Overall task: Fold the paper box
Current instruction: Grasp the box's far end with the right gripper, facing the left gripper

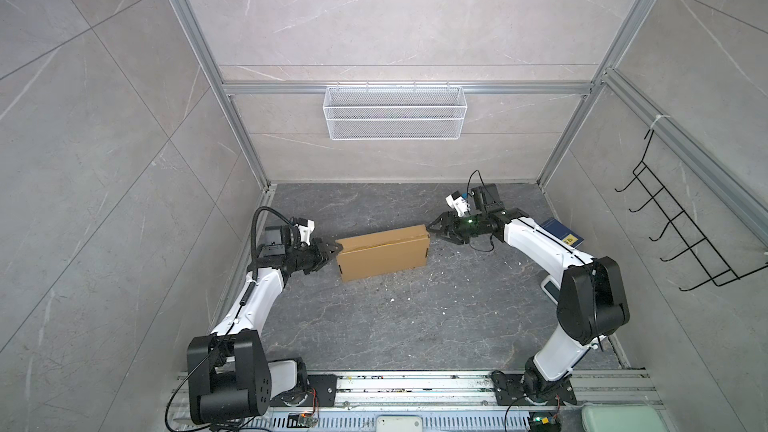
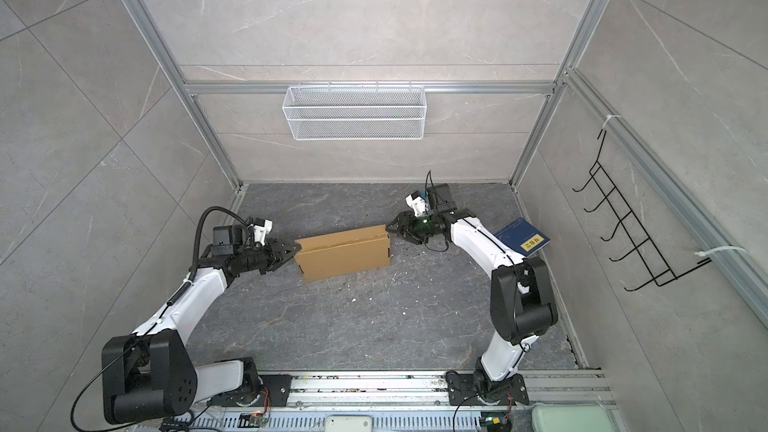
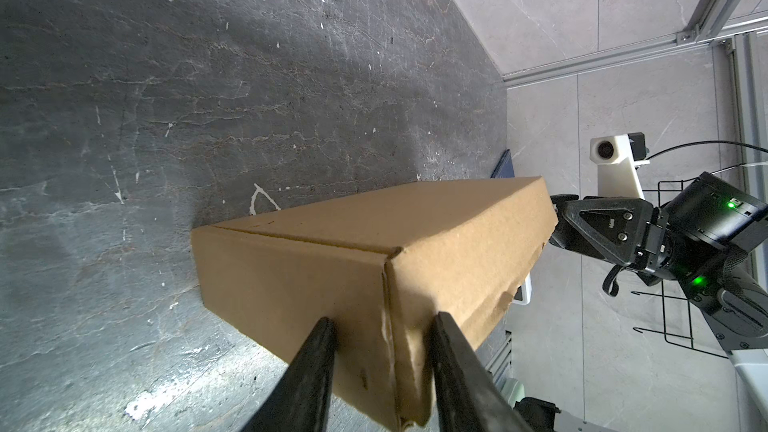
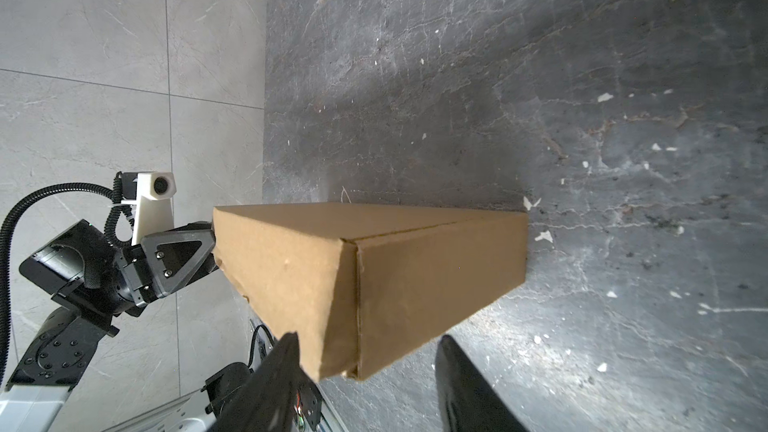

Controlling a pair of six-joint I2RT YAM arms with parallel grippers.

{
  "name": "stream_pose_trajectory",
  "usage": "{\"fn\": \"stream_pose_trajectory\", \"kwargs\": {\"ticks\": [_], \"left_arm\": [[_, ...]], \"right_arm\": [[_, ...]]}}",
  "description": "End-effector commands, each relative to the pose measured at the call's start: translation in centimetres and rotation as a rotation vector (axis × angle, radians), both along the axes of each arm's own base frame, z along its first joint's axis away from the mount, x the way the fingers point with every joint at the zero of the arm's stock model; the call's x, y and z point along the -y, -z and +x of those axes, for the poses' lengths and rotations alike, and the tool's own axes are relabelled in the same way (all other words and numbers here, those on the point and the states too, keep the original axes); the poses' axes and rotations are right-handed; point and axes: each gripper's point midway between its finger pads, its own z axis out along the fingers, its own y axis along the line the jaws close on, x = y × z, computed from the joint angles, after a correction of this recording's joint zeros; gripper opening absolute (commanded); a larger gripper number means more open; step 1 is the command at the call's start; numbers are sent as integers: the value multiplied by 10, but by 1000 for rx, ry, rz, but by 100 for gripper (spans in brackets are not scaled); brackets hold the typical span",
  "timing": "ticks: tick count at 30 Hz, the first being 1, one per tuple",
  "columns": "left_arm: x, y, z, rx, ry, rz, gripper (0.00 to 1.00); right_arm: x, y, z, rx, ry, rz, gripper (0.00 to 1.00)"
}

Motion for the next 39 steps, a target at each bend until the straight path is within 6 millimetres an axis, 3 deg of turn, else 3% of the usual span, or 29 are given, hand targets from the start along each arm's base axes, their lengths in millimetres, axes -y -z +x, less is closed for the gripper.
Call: {"fn": "stream_pose_trajectory", "kwargs": {"ticks": [1,11,19,31,35,39], "left_arm": [[-4,34,-18,-117,-13,56,40],[-4,34,-18,-116,-12,57,39],[-4,34,-17,-115,-12,57,39],[-5,34,-18,-113,-12,66,38],[-5,35,-18,-118,-12,65,38],[-5,35,-18,-116,-12,67,38]], "right_arm": [[-6,2,3,4,-22,1,54],[6,27,2,-17,-10,-105,50],[5,30,2,-9,-27,-149,50],[18,63,1,-52,-8,-251,48],[9,44,5,-17,-13,-199,48],[-7,8,10,24,-28,-80,51]]}}
